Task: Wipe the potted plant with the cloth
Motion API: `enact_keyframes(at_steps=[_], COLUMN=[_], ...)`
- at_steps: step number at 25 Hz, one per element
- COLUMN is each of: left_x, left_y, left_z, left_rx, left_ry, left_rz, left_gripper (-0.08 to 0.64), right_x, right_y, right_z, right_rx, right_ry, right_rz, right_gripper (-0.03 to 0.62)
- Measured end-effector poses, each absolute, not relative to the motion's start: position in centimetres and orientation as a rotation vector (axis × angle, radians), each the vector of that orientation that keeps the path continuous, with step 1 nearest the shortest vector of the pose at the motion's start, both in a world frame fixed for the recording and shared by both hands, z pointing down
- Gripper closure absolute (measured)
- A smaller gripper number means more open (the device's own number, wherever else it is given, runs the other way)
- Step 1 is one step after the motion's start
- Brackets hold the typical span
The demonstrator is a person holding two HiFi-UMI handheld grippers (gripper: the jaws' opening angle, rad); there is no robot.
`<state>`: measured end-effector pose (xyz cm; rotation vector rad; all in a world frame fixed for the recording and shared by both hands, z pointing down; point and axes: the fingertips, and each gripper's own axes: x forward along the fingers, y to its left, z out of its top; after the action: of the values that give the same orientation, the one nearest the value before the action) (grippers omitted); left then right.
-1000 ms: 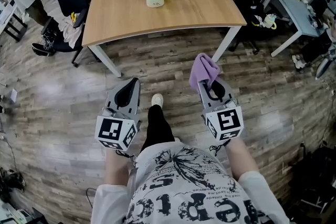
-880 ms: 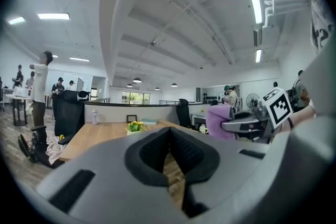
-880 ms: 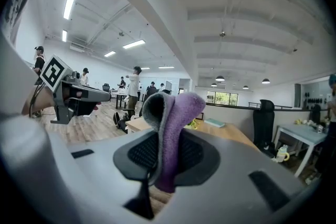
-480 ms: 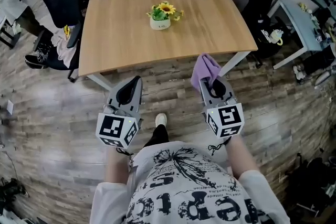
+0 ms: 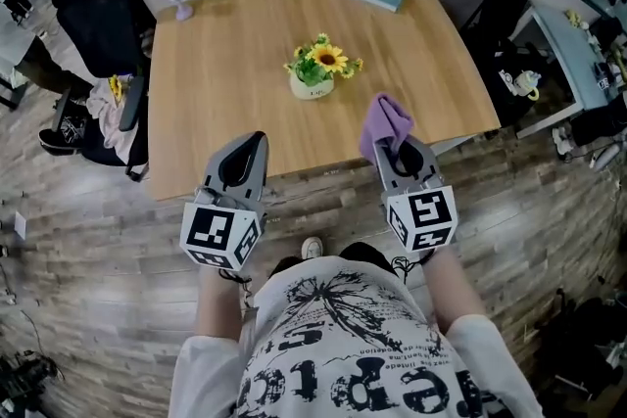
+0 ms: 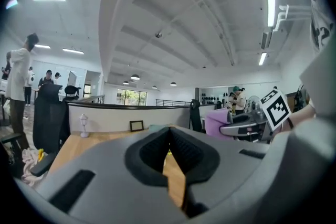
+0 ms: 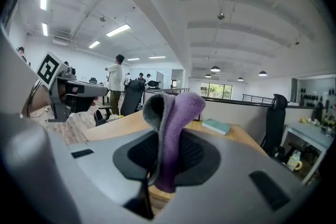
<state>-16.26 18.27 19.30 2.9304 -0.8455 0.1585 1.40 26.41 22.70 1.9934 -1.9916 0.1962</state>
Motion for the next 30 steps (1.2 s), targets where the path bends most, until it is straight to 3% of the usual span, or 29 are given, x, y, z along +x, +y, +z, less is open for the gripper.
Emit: enact_keyframes(at_steps=[16,30], left_x=[-5.2,-0.2], left_y=[5.7,-0.7], left_z=[26.0,38.8], left_rx=[2.829,2.532], left_ry=[-0.815,-0.822], left_rz=[0.368,0.567], left_gripper=[0.557,0.557], right_x=[13.6,19.8], right_y=[10.7,0.8], right_z=[27.0,40.8], right_rx=[1.849,1.598], right_ry=[-1.95,-1.94], right_rz=[0.243,0.44], right_gripper=[0.516,0.515])
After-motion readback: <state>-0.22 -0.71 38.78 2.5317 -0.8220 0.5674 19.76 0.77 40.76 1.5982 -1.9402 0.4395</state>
